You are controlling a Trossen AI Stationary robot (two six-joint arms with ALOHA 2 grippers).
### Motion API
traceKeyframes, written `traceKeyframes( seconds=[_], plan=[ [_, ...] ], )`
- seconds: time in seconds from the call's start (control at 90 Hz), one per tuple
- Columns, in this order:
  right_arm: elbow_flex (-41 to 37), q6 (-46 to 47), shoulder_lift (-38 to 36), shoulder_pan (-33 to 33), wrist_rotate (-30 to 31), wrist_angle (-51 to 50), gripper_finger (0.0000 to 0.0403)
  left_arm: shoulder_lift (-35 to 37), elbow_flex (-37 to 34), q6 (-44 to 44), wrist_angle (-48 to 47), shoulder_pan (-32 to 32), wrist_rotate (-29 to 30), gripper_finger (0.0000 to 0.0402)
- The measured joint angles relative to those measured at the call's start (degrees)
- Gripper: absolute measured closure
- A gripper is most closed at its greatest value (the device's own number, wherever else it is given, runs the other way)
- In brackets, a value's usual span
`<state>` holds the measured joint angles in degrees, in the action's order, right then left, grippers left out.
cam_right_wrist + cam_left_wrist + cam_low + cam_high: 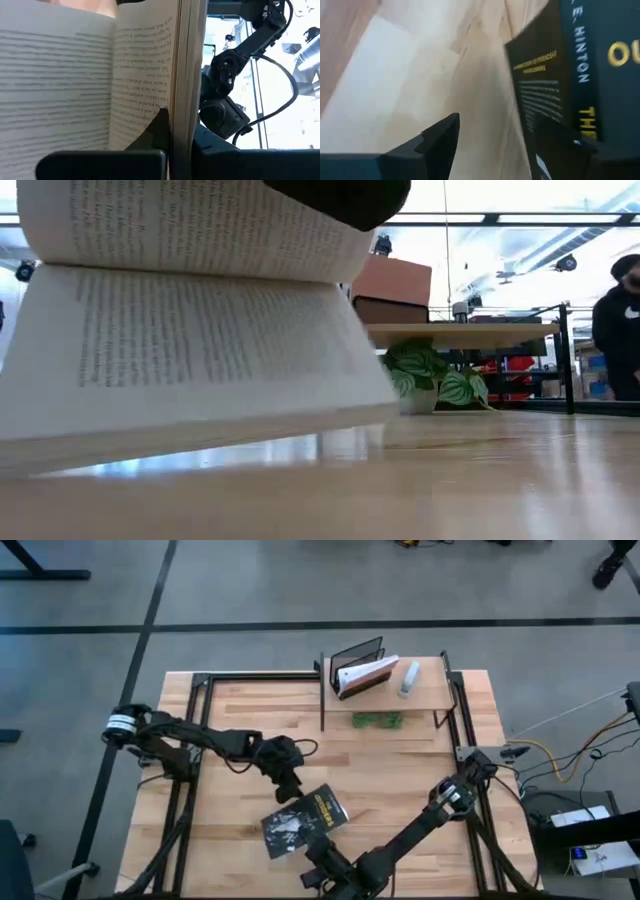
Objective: Stock shelves
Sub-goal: Put the black book into the black desk organizer on the shelf
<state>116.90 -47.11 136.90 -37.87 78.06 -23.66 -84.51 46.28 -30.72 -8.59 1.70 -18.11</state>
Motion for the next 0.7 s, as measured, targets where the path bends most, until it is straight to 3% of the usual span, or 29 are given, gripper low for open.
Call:
traceKeyframes(
  seconds=[0.156, 0.256, 0.322, 0.7],
  plan=[
    [0.00, -0.02, 0.00, 0.04, 0.02, 0.00, 0.0403, 0.00, 0.00, 4.58, 0.01, -0.05, 7.06, 0.0160],
    [0.00, -0.60, 0.00, 0.02, 0.13, 0.00, 0.0403, 0.00, -0.02, 3.57, -0.01, -0.02, 12.57, 0.0163],
    [0.00, -2.48, 0.00, 0.00, 1.22, 0.00, 0.0403, 0.00, -0.02, 2.02, -0.01, -0.08, 12.85, 0.0168],
    [0.00, -9.34, -0.03, 0.24, 3.10, 0.38, 0.0403, 0.00, -0.07, 1.41, 0.05, -1.96, -12.22, 0.0167]
  ],
)
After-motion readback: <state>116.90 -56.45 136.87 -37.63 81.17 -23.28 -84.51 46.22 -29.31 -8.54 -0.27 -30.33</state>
